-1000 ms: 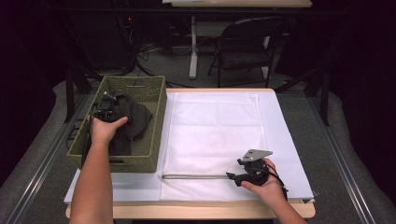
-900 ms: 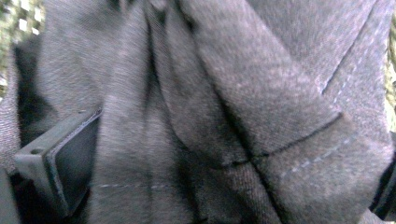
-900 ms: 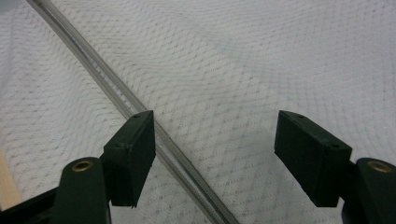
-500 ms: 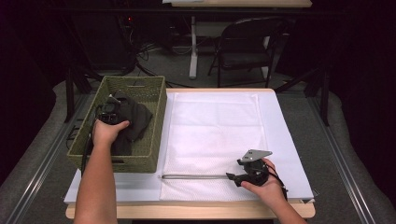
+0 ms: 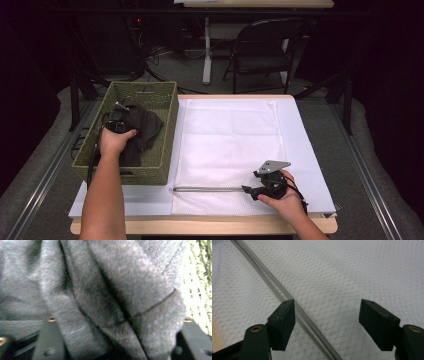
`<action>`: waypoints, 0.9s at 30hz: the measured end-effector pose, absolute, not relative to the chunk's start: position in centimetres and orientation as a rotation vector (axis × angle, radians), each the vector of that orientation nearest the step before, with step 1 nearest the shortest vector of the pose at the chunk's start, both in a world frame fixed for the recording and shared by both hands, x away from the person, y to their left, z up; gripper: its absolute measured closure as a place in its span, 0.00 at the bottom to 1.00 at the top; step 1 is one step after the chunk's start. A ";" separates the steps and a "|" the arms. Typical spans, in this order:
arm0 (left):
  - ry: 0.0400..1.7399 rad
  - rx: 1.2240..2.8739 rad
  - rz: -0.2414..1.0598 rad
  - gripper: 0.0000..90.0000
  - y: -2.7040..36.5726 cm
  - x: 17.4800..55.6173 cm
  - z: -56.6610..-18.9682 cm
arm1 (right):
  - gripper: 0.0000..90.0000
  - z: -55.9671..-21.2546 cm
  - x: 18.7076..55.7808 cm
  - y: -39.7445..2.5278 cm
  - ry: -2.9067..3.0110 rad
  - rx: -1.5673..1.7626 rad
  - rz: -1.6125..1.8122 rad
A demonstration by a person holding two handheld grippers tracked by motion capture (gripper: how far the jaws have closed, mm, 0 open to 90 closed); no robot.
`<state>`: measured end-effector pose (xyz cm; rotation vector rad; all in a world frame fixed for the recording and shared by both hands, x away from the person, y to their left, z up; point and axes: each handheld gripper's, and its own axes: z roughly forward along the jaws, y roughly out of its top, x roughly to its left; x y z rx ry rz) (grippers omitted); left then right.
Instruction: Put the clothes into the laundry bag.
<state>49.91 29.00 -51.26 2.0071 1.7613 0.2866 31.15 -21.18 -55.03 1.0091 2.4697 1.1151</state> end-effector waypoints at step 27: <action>1.772 2.083 0.271 0.57 25.2 47.4 -49.0 | 0.33 -55.2 31.2 -21.3 2.475 1.017 1.119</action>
